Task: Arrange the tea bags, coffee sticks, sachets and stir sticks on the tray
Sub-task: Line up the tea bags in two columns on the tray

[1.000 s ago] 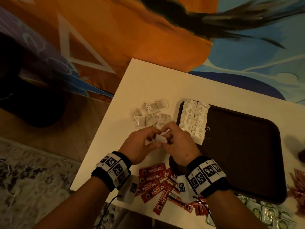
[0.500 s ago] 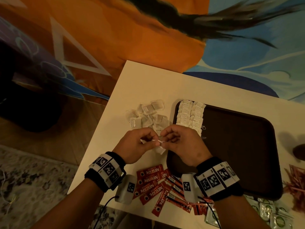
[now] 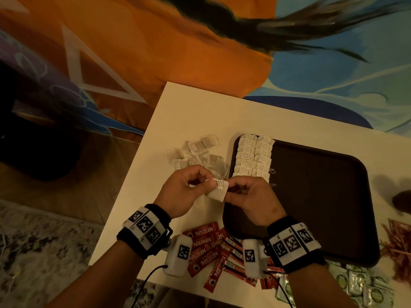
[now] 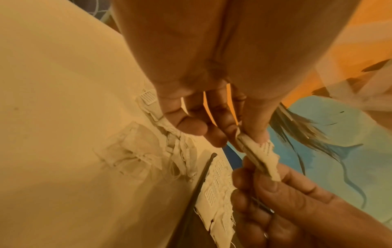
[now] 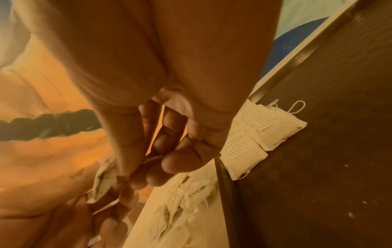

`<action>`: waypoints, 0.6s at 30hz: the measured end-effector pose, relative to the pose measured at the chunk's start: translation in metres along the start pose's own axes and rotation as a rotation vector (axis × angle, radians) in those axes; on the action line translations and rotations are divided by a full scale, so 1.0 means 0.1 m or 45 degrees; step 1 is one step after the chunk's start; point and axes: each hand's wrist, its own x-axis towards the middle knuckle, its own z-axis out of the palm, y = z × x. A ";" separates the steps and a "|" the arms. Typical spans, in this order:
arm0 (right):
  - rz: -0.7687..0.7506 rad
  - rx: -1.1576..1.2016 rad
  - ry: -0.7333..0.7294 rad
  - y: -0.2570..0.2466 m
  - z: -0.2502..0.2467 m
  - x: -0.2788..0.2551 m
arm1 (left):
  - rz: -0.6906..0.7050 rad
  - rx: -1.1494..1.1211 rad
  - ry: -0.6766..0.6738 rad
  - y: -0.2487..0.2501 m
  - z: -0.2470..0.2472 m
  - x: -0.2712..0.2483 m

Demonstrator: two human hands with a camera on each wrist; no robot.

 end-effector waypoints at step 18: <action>0.412 -0.354 0.238 0.53 -0.30 -0.03 | -0.136 0.270 0.000 -0.05 0.24 0.15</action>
